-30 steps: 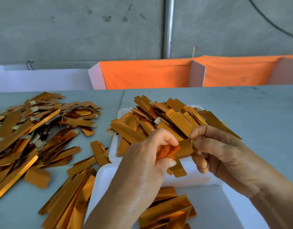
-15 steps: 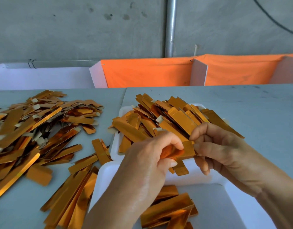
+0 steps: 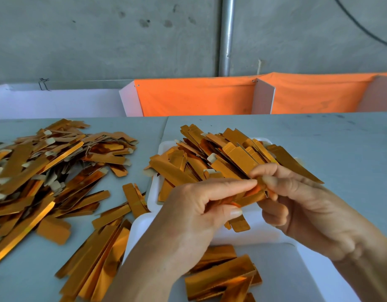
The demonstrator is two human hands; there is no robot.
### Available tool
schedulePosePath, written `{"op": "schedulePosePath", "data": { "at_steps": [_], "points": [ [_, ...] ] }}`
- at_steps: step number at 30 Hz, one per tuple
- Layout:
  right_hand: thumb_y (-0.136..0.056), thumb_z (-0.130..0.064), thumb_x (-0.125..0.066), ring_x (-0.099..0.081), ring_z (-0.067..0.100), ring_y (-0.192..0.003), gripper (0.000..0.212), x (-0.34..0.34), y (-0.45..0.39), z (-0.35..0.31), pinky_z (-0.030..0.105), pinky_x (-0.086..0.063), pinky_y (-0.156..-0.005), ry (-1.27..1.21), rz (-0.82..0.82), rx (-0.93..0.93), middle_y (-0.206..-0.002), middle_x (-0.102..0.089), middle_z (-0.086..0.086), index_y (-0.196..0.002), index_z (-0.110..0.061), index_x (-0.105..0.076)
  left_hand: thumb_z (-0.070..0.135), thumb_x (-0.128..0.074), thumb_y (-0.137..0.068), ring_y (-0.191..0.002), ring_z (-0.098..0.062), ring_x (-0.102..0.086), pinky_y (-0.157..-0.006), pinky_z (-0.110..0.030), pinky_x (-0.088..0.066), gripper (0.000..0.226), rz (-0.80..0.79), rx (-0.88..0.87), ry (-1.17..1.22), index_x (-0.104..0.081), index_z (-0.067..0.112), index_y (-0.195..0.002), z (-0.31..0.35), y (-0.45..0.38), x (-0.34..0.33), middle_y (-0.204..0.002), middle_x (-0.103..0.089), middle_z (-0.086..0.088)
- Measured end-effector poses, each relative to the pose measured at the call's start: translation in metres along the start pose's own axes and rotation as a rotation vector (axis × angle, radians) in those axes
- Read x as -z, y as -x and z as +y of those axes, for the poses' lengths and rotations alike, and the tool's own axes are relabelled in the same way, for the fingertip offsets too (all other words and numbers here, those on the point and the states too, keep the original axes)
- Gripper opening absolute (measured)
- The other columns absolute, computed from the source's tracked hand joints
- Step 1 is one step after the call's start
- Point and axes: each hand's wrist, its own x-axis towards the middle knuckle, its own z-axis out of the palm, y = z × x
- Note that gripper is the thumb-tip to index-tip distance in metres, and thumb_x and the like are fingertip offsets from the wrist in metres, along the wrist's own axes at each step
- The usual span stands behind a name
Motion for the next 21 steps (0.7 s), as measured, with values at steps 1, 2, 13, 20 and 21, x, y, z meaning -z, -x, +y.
{"op": "schedulePosePath", "data": {
  "at_steps": [1,2,13,20,21],
  "points": [
    [-0.055,-0.023,-0.091,-0.048,0.009,-0.043,0.043,0.0003,0.0001,0.0005,0.020,-0.044,-0.042,-0.009,0.005,0.000,-0.061,-0.049,0.002,-0.091,-0.009,-0.072,0.006,-0.063,-0.086,-0.111,0.016,-0.051,-0.093,-0.003,-0.037,0.049,-0.008,0.000,0.009,-0.064,0.051,-0.105,0.0004,0.0003,-0.0002,-0.113,-0.059,0.037],
    [-0.054,-0.023,-0.092,-0.047,0.009,-0.042,0.043,0.0005,-0.0001,0.0008,0.020,-0.043,-0.042,-0.016,0.003,-0.001,-0.060,-0.048,0.002,-0.089,-0.009,-0.072,0.006,-0.063,-0.086,-0.111,0.016,-0.050,-0.093,-0.003,-0.037,0.049,-0.014,-0.001,0.009,-0.063,0.051,-0.105,0.0010,0.0003,-0.0004,-0.113,-0.059,0.038],
    [-0.057,-0.023,-0.091,-0.050,0.010,-0.046,0.032,0.0023,-0.0020,0.0034,0.021,-0.045,-0.045,-0.005,-0.057,-0.109,-0.057,-0.048,0.000,-0.075,-0.011,-0.067,0.009,-0.064,-0.087,-0.108,0.005,-0.059,-0.095,-0.024,-0.047,0.050,-0.060,0.068,0.031,-0.062,0.055,-0.105,-0.0036,0.0013,0.0035,-0.107,-0.066,0.027],
    [-0.051,-0.030,-0.094,-0.053,0.012,-0.049,0.043,-0.0009,0.0007,0.0022,0.023,-0.048,-0.047,0.011,-0.017,-0.109,-0.059,-0.049,0.003,-0.082,-0.011,-0.071,0.005,-0.066,-0.084,-0.106,-0.001,-0.062,-0.097,-0.034,-0.045,0.037,-0.071,0.141,0.113,-0.060,0.034,-0.105,-0.0021,-0.0007,0.0001,-0.107,-0.070,0.016],
    [-0.049,-0.029,-0.094,-0.054,0.012,-0.048,0.044,-0.0013,0.0011,0.0015,0.023,-0.049,-0.047,0.011,-0.012,-0.106,-0.059,-0.049,0.003,-0.082,-0.011,-0.071,0.006,-0.068,-0.083,-0.105,0.000,-0.062,-0.097,-0.034,-0.046,0.036,-0.064,0.150,0.113,-0.057,0.034,-0.104,-0.0021,-0.0010,-0.0002,-0.105,-0.070,0.017]
  ]
}}
